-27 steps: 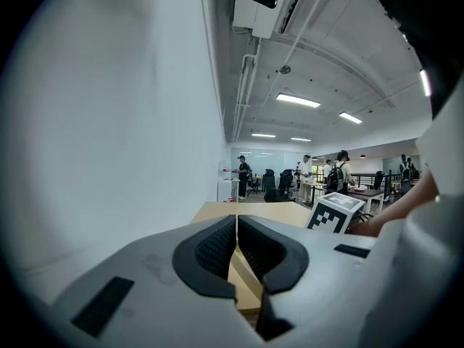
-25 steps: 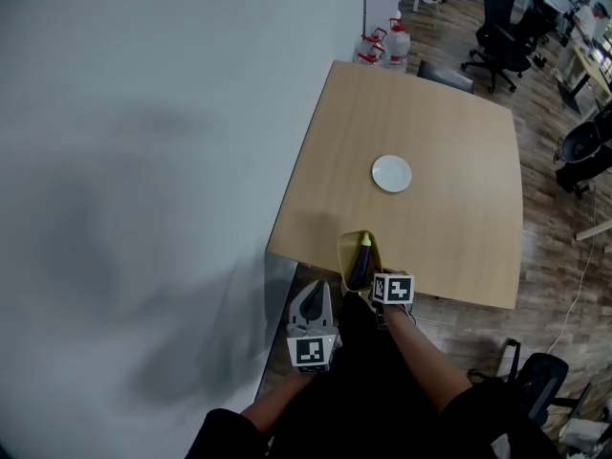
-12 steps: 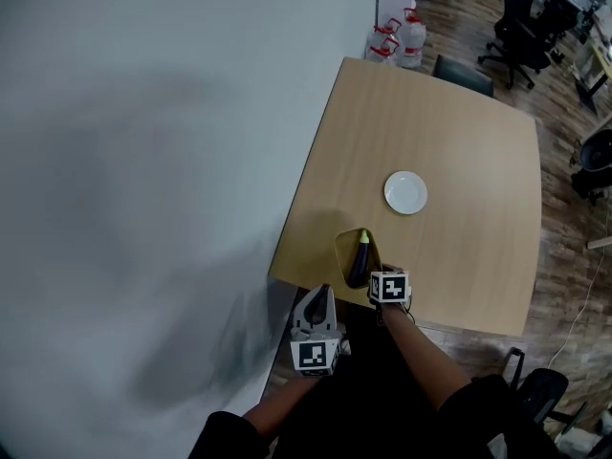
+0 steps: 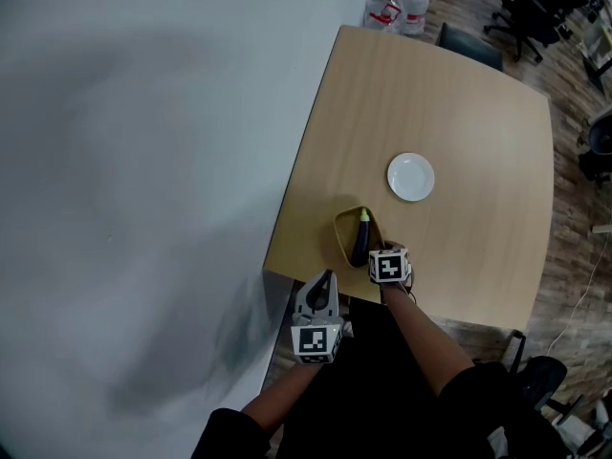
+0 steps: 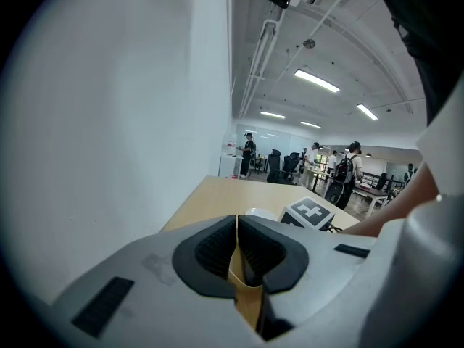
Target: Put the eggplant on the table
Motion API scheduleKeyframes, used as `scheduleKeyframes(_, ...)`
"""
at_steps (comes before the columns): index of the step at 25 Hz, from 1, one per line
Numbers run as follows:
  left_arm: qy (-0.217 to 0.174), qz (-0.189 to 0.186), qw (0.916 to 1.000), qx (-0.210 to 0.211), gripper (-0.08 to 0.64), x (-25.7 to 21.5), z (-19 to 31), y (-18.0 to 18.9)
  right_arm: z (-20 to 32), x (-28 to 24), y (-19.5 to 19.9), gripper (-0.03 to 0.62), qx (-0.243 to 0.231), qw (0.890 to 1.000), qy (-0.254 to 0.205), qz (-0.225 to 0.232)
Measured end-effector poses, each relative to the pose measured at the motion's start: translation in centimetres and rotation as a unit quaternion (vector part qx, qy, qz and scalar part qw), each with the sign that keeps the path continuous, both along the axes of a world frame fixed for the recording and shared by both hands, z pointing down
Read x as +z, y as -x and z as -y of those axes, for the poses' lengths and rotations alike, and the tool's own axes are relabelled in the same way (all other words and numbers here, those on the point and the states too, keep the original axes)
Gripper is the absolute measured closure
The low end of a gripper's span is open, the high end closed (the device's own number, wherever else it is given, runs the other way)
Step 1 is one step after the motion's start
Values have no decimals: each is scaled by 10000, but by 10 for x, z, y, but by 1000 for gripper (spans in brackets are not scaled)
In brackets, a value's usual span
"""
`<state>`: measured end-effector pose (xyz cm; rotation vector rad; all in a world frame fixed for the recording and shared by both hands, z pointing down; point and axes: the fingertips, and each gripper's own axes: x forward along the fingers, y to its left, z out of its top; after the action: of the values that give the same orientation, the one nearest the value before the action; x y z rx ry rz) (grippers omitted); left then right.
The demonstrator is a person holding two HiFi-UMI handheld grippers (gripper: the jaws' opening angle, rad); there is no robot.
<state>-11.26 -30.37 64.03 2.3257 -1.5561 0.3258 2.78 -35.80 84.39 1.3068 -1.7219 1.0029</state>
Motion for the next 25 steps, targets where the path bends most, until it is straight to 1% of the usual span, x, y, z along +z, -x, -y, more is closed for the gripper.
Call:
scheduleKeyframes(2, 115, -21, 9999, -12, 541, 3, -1, -3, 2, 5, -1, 529, 12, 10000, 3, -14)
scheduleKeyframes(6, 170, -42, 9998, -127, 541, 7, 2, -4, 5, 9, 0, 529, 132, 9999, 92, 38)
scheduleKeyframes(10, 202, -49, 9993, -296, 541, 13, 14, 8, 12, 13, 2, 528, 126, 9999, 74, -35)
scheduleKeyframes(12, 170, -29, 9993, -336, 541, 13, 18, 14, 14, 15, 3, 523, 149, 9999, 43, 7)
scheduleKeyframes(13, 148, -20, 9993, -355, 541, 11, 20, 16, 14, 15, 2, 515, 161, 9999, 22, 44)
scheduleKeyframes(14, 121, -14, 9992, -380, 541, 8, 20, 18, 14, 15, 2, 484, 158, 9998, 0, 79)
scheduleKeyframes(15, 90, -9, 9991, -409, 541, 7, 19, 21, 13, 13, 2, 468, 130, 9999, -26, 92)
scheduleKeyframes(20, 68, -55, 9984, -550, 541, 2, 14, 29, 19, -1, 5, 435, -166, 9996, -233, -63)
scheduleKeyframes(25, 11, -170, 9982, -571, 541, 0, 7, 27, 23, -23, 3, 425, -274, 9984, -499, -32)
